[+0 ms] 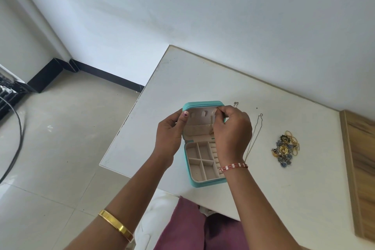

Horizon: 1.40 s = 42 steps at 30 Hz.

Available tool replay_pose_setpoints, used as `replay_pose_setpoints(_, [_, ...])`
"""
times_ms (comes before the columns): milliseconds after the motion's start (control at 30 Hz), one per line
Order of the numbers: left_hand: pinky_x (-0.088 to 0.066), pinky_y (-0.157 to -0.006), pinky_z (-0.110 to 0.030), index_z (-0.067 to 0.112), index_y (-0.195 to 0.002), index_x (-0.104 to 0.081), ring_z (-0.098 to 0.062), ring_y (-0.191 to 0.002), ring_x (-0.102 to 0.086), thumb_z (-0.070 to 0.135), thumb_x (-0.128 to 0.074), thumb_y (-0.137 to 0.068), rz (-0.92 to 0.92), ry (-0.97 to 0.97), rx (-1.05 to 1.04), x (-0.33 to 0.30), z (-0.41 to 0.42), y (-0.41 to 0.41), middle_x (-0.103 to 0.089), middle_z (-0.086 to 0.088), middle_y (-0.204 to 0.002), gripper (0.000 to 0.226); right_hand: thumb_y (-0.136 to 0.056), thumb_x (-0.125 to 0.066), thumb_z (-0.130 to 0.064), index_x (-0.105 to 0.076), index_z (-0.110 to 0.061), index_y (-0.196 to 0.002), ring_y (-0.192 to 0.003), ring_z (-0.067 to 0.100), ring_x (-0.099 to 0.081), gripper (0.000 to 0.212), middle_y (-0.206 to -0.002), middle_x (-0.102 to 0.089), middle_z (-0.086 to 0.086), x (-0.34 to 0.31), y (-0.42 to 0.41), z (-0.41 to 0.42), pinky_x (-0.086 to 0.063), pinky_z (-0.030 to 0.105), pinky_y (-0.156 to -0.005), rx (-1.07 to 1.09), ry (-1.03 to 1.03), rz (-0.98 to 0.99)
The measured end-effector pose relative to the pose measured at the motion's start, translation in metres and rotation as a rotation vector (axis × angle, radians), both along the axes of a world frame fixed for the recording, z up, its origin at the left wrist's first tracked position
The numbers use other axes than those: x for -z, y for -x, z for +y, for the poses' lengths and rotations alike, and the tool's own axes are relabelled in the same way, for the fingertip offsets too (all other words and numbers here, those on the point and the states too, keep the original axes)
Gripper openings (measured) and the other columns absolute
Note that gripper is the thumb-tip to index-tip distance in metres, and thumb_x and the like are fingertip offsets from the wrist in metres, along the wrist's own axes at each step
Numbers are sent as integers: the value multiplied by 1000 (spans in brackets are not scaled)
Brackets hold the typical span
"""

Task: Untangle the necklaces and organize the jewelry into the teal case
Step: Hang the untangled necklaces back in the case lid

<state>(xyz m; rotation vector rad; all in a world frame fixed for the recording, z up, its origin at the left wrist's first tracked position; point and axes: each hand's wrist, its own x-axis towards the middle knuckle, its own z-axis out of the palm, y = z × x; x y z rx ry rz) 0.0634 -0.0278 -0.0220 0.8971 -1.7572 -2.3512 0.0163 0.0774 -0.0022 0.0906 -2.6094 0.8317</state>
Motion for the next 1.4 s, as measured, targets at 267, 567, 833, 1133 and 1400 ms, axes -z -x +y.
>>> replay_pose_setpoints(267, [-49, -97, -45, 15, -114, -67, -18, -98, -63, 31, -52, -91, -32, -25, -21, 2, 1, -2, -70, -2, -108, 32, -72, -75, -8, -71, -6, -75, -59, 25, -53, 6, -61, -64, 7, 3, -3, 8, -32, 20, -50, -69, -338, 119])
replay_pose_setpoints(567, [-50, -91, -41, 18, -111, -67, -19, -98, -61, 35, -51, -90, -18, -48, -17, 1, 5, -3, -70, -3, -108, 32, -79, -67, -2, -71, -6, -94, -71, 23, -54, 17, -74, -61, 9, 4, -15, 28, -40, 23, -57, -142, -134, 47])
replay_pose_setpoints(833, [-50, -94, -45, 23, -105, -67, -12, -91, -62, 44, -50, -81, 1, -63, 12, 0, 6, -4, -69, 4, -100, 36, -87, -59, -8, -65, -8, -108, -81, 12, -59, 22, -94, -65, 3, 4, -21, 37, -44, 2, -60, 29, 398, -331])
replay_pose_setpoints(1133, [-52, -73, -19, 21, -104, -66, -4, -84, -65, 32, -42, -94, 142, 37, 16, -5, -9, 3, -70, 7, -93, 28, -87, -57, -2, -66, -6, -105, -78, 9, -61, 21, -89, -64, -3, 9, -18, 22, -40, -4, -64, -94, 432, -434])
replay_pose_setpoints(1400, [-49, -79, -16, 15, -118, -60, 0, -88, -61, 28, -37, -98, 175, 74, 32, -7, -12, -5, -66, 5, -103, 33, -85, -59, -1, -66, -7, -107, -77, 4, -60, 24, -91, -65, -4, 6, -23, 25, -41, -4, -66, -121, 445, -455])
